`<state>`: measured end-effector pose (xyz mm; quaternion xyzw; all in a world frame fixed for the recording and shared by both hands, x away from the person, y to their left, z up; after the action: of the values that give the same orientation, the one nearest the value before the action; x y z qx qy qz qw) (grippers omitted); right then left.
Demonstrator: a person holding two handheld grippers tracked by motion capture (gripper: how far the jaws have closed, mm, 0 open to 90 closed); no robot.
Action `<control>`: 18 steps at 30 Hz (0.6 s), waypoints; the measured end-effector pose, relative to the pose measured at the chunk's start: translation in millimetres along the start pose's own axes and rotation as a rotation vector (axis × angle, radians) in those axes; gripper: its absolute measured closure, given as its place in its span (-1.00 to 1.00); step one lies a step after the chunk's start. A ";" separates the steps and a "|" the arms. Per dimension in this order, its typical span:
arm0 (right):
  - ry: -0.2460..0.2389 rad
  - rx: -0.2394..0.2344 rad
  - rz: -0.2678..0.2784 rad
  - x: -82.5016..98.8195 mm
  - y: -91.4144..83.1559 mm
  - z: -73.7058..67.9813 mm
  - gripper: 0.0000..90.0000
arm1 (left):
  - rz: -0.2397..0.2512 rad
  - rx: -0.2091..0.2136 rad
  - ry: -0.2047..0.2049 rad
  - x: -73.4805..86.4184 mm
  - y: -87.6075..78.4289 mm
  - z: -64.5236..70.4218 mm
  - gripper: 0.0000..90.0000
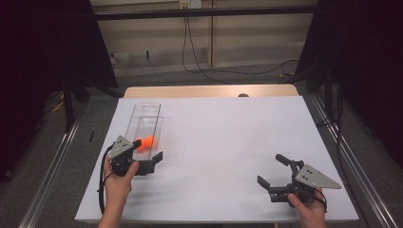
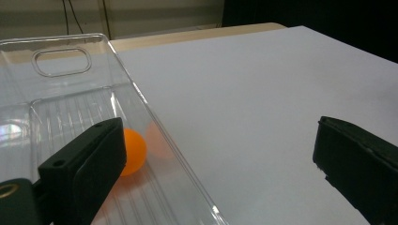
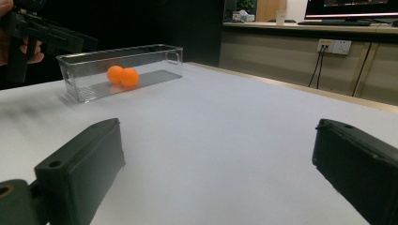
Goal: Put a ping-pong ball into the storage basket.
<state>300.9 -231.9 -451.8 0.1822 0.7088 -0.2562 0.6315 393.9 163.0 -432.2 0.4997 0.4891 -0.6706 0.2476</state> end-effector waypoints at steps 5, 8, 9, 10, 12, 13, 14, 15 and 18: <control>-0.001 -0.001 -0.001 0.1 0.1 0.0 -0.96 | 0.018 0.007 0.003 4.0 -2.9 2.4 -0.93; 0.000 -0.001 -0.002 0.2 -0.1 -0.3 -0.96 | 0.020 0.011 0.004 6.1 -4.4 2.8 -0.93; -0.001 0.000 -0.002 0.2 -0.1 -0.2 -0.96 | 0.014 0.011 0.009 7.3 -5.1 2.7 -0.93; -0.001 0.000 -0.002 0.2 -0.1 -0.2 -0.96 | 0.015 0.017 0.011 8.3 -5.8 2.9 -0.93; -0.001 -0.001 -0.002 0.3 0.1 -0.4 -0.96 | 0.020 0.021 0.012 10.1 -6.7 3.5 -0.93; -0.001 -0.001 -0.003 0.3 0.3 -0.4 -0.96 | 0.019 0.024 0.014 11.3 -7.3 3.7 -0.93; -0.002 -0.001 -0.004 0.4 0.4 -0.4 -0.96 | 0.018 0.029 0.014 12.4 -7.8 4.1 -0.93; -0.002 0.000 -0.004 0.4 0.6 -0.4 -0.96 | 0.020 0.030 0.010 13.2 -8.3 4.4 -0.93; -0.003 -0.001 -0.004 0.3 0.7 -0.6 -0.96 | 0.025 0.038 0.002 14.5 -9.2 5.8 -0.93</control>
<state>300.8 -231.1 -452.2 0.1800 0.7082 -0.2576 0.6323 378.4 163.6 -441.6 0.5109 0.4703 -0.6762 0.2459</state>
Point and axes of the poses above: each handheld gripper's, and its own axes: y roughly forward along the jaws, x roughly out of its underside, z roughly to its right, the point moved 7 cm from there along y, roughly forward along the jaws, and after that the axes turned 15 degrees about -x, right-handed, at the moved point
